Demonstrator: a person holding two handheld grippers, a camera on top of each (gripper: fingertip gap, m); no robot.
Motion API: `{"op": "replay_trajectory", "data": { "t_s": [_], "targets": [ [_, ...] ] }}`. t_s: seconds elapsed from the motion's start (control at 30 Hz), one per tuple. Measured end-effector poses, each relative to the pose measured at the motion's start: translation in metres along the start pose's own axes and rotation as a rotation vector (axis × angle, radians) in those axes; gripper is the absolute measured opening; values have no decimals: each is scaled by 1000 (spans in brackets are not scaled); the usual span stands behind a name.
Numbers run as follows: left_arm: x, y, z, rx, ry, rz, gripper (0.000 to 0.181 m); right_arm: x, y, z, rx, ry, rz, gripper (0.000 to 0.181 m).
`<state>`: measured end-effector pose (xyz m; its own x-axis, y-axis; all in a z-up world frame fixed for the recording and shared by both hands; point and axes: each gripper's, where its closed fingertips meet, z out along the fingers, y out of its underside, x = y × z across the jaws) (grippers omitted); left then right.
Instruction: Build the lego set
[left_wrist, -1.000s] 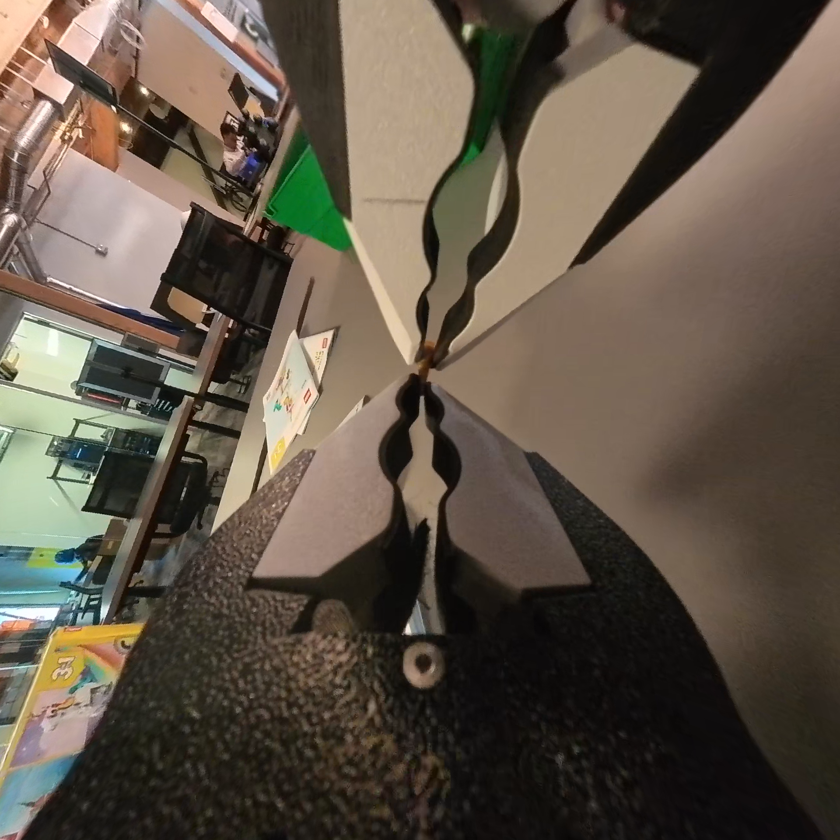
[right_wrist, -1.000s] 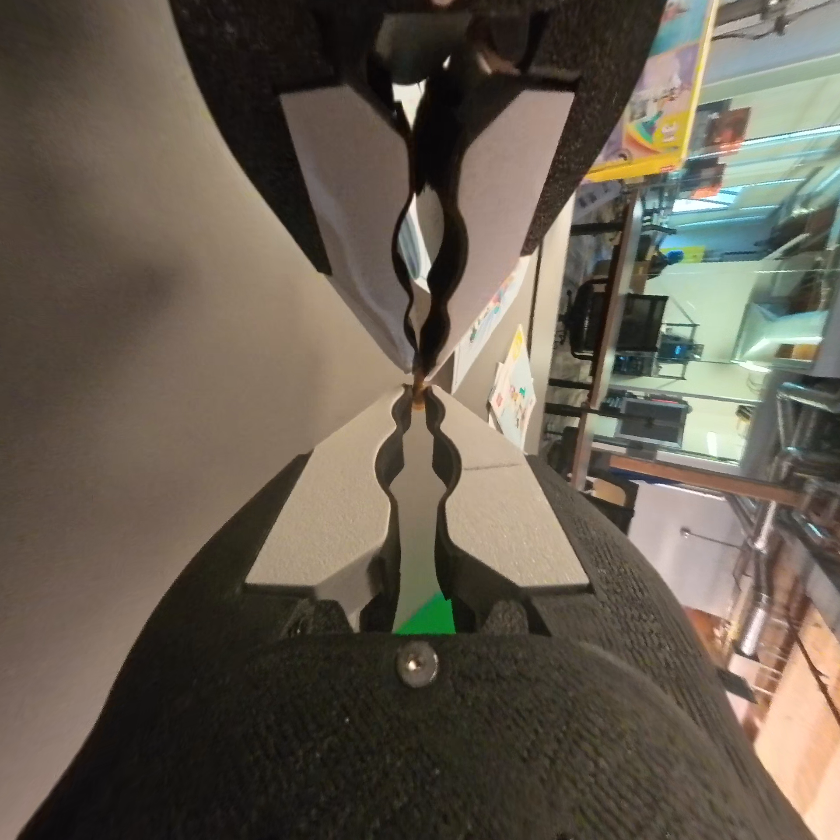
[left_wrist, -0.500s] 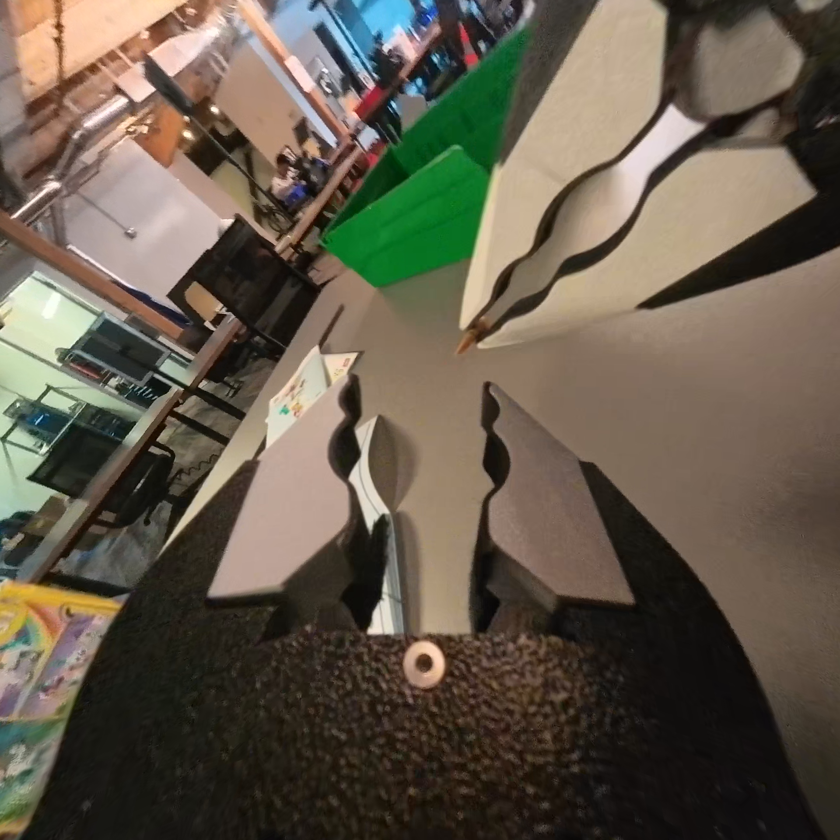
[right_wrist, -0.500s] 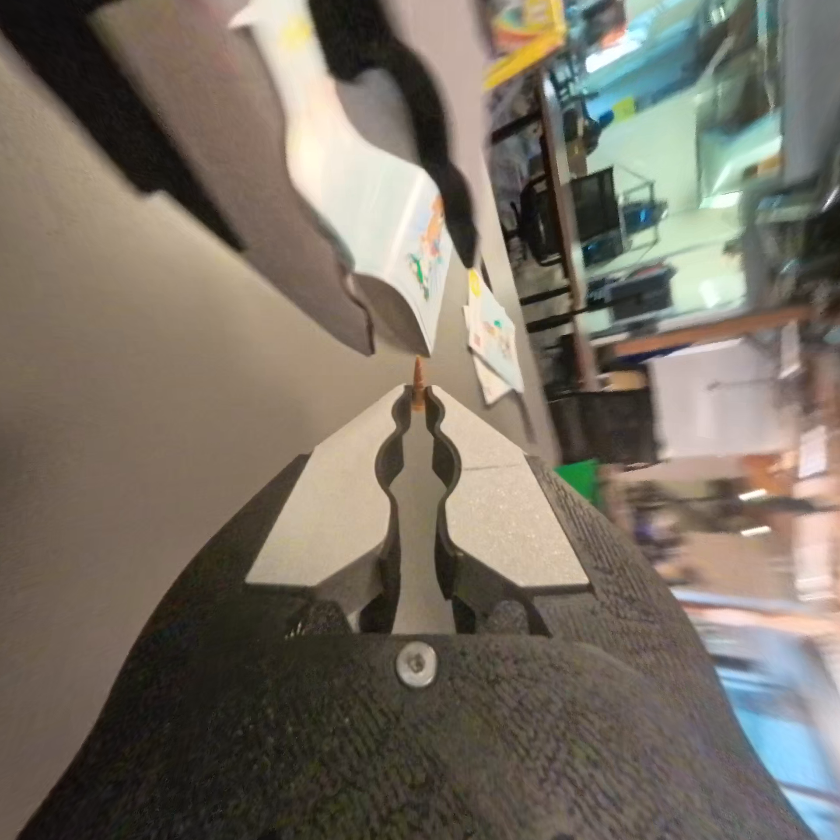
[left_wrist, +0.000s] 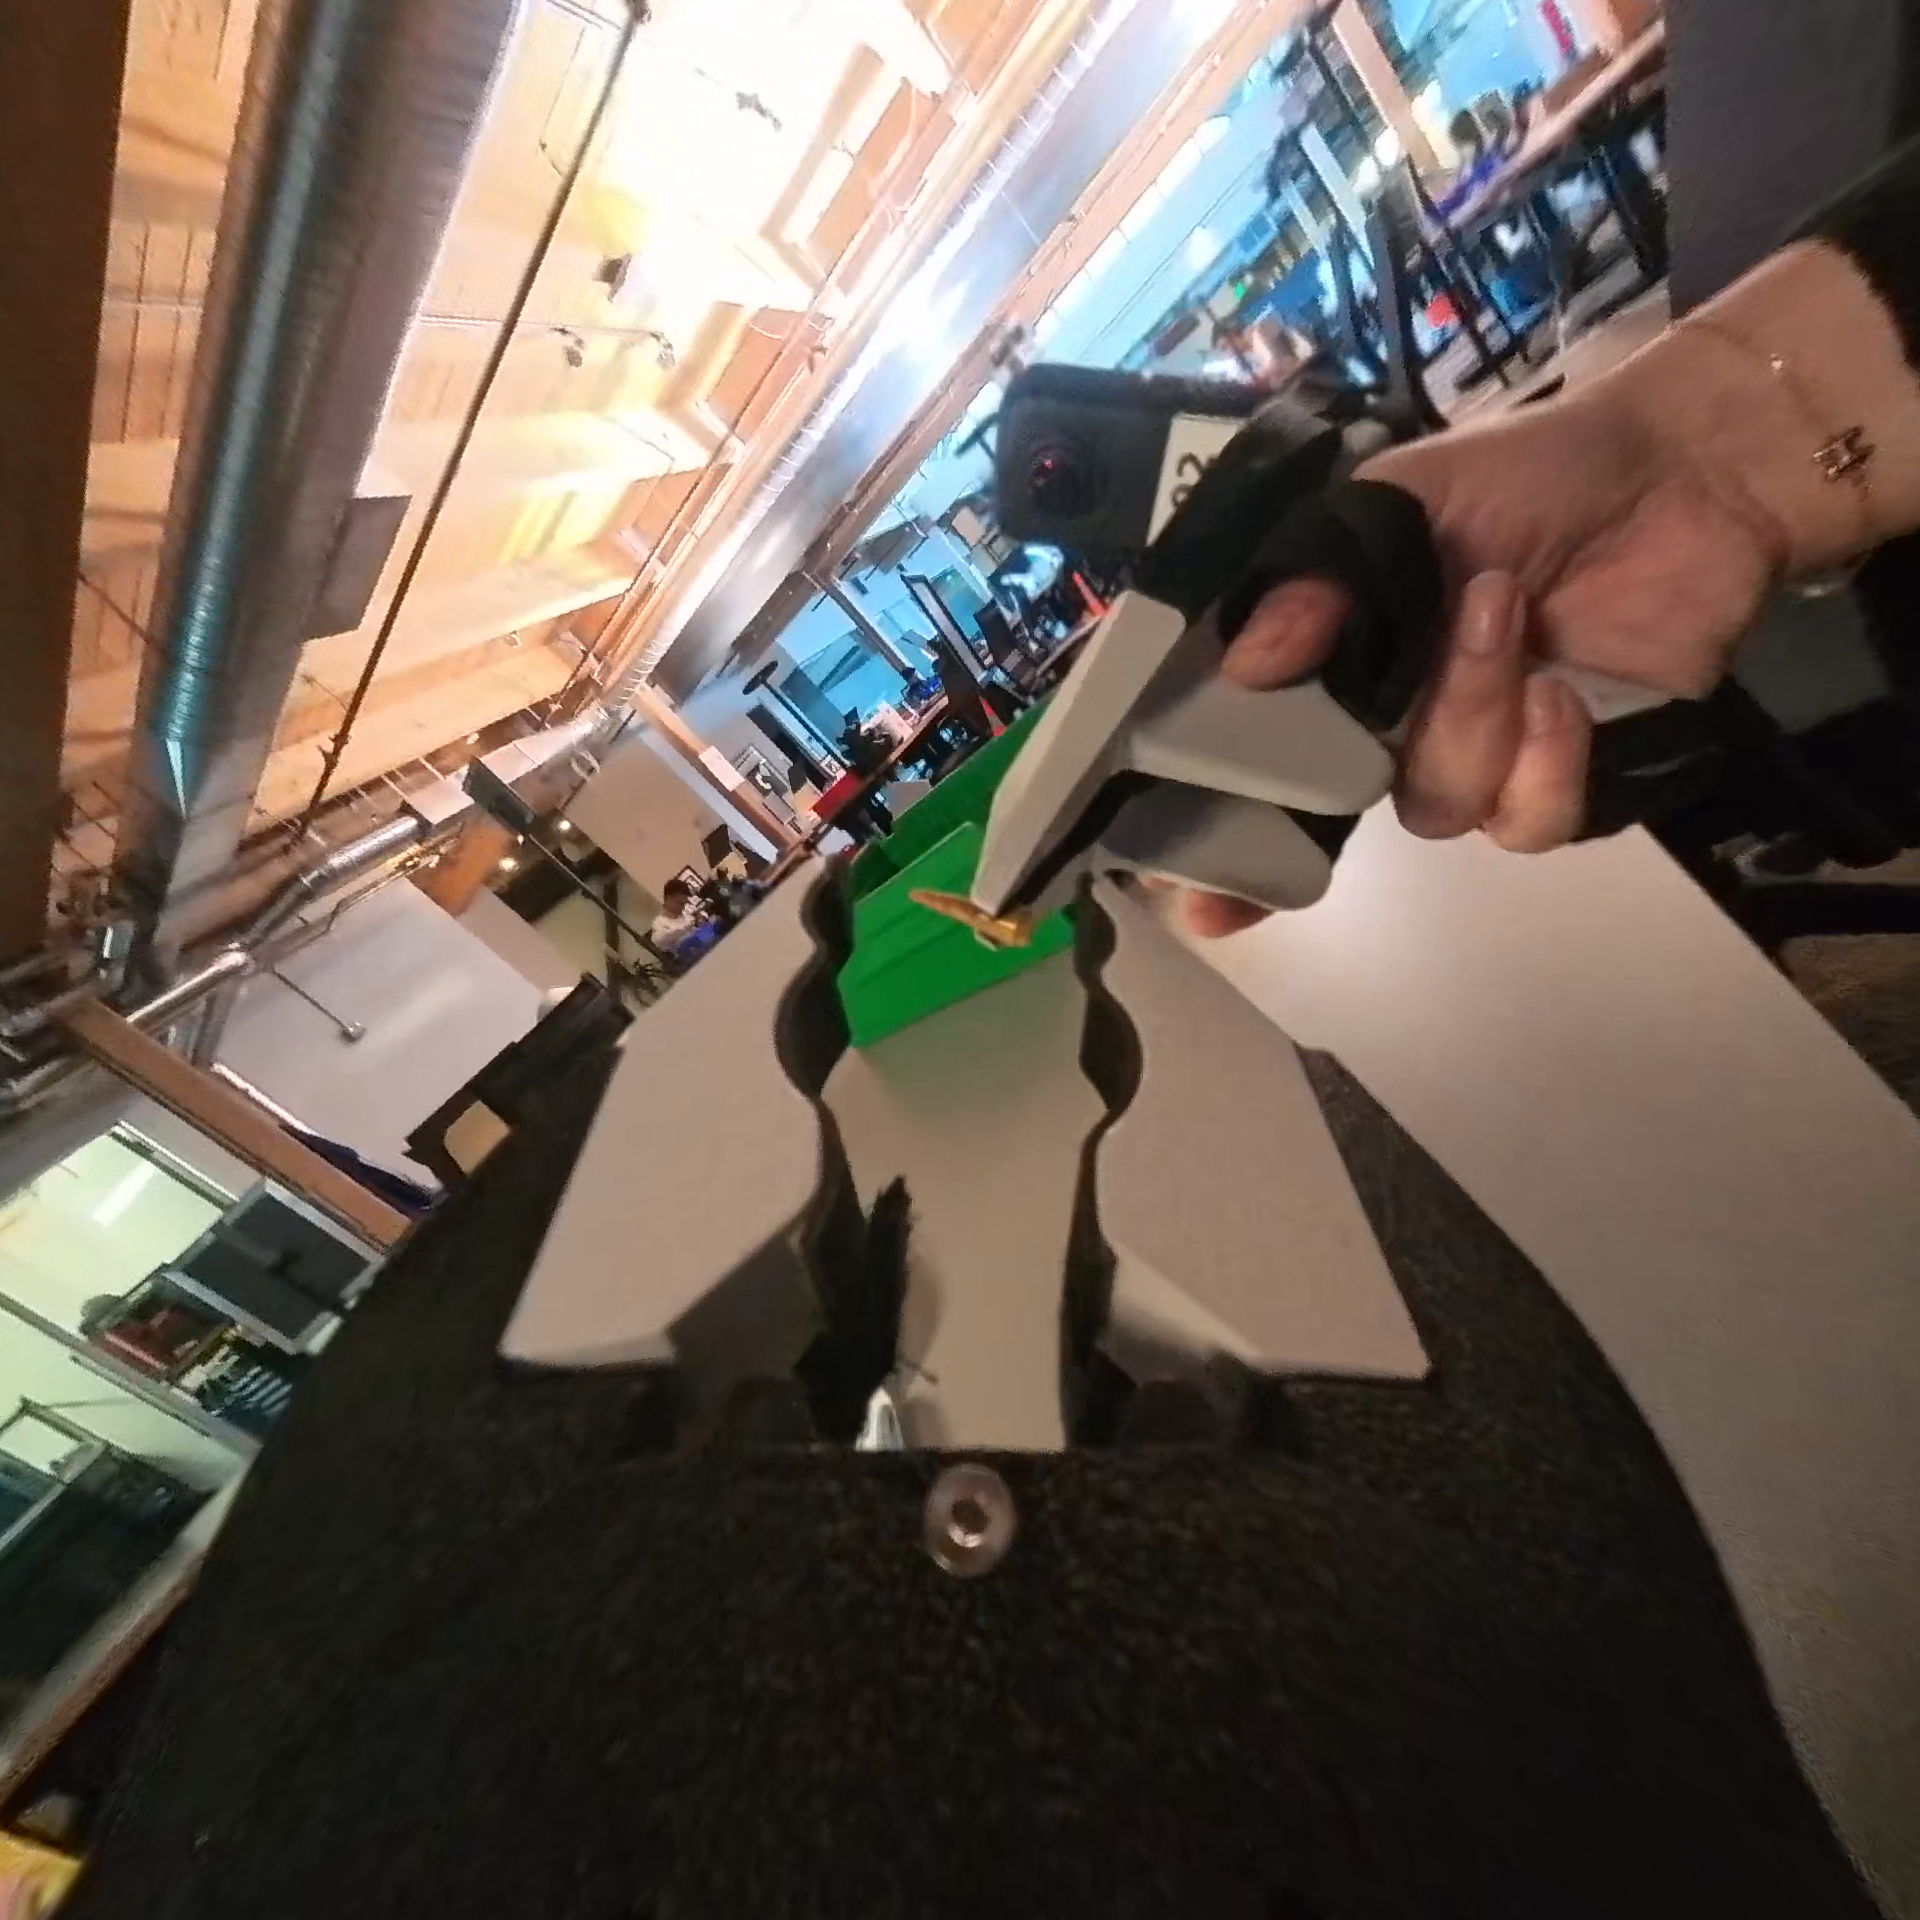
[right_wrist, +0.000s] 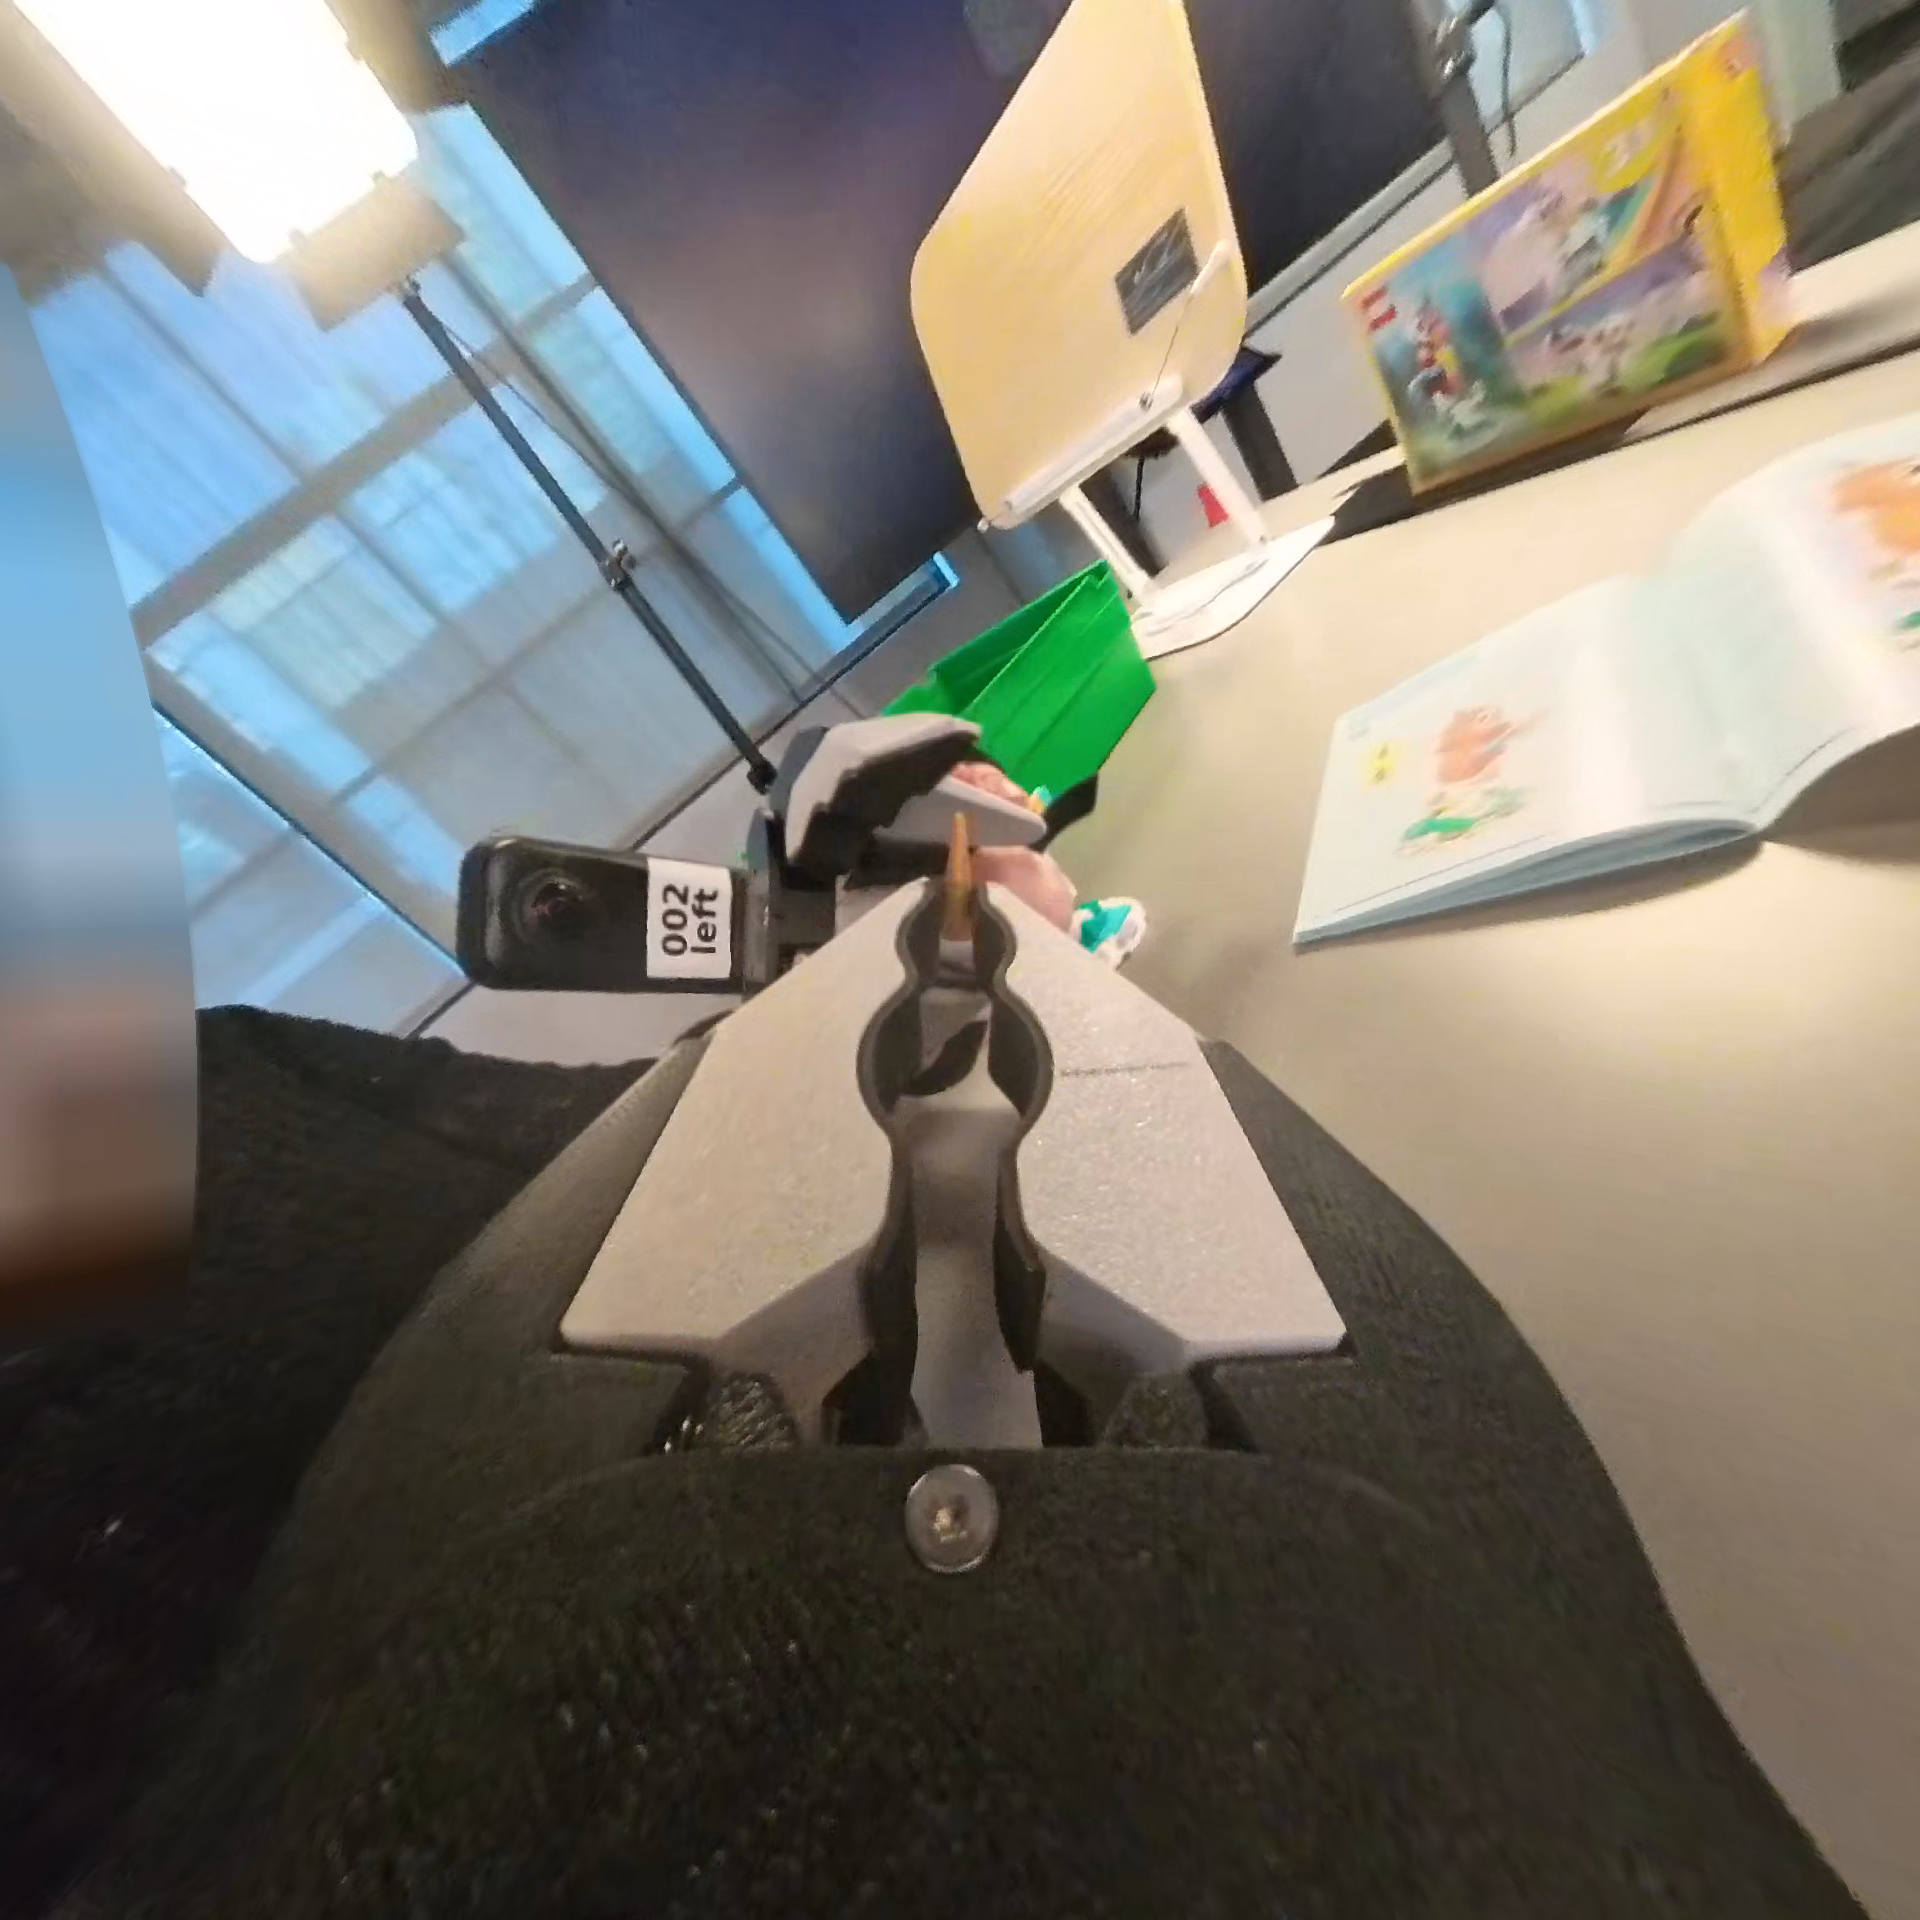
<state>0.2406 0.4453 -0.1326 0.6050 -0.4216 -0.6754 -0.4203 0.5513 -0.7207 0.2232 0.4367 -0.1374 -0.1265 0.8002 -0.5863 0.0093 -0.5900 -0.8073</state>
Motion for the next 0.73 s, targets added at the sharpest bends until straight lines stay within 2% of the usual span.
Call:
{"op": "replay_trajectory", "data": {
  "t_s": [0.1, 0.37, 0.63, 0.73],
  "targets": [
    [9, 7, 2, -43, 30, 57, 31, -1, 5, 2, -32, -10, 5, 3],
    [12, 6, 0, -50, 72, 78, 22, -1, 12, -2, -132, -17, -6, 3],
    [17, 1, -1, -25, 96, 79, 29, 1, 18, -4, -225, 12, -61, 3],
    [21, 3, 0, -38, 113, 90, 23, 1, 19, -5, -237, 8, -52, 3]
  ]
}}
